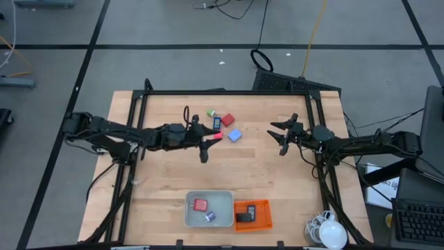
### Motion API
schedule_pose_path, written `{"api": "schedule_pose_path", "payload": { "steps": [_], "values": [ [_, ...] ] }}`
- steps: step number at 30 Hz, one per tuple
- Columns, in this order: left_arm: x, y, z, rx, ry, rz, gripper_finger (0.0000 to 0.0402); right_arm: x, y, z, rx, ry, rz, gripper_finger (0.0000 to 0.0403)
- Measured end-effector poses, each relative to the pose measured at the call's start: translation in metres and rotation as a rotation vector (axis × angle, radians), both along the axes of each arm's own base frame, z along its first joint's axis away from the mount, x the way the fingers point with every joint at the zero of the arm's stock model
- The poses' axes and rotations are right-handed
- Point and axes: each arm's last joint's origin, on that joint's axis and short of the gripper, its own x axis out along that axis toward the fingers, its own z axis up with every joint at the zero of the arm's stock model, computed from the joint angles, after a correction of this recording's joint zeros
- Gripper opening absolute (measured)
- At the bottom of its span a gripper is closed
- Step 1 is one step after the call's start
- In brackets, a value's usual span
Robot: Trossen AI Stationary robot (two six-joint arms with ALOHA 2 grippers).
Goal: Pick & Place Office items
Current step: Put the white green charger adapter into the gray bin
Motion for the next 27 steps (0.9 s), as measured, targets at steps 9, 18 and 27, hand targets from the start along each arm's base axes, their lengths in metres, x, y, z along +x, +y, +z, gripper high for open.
{"api": "schedule_pose_path", "payload": {
  "steps": [9, 18, 27],
  "values": [
    [-0.003, 0.026, 0.000, 0.126, 0.040, 0.248, 0.0132, 0.000, 0.000, 0.000, 0.000, 0.000, 0.000, 0.0171],
    [-0.007, 0.068, 0.004, 0.188, 0.007, 0.402, 0.0131, 0.000, 0.000, 0.000, 0.000, 0.000, 0.000, 0.0171],
    [-0.019, 0.127, 0.004, 0.027, -0.037, 0.607, 0.0131, 0.000, 0.000, 0.000, 0.000, 0.000, 0.000, 0.0171]
  ]
}}
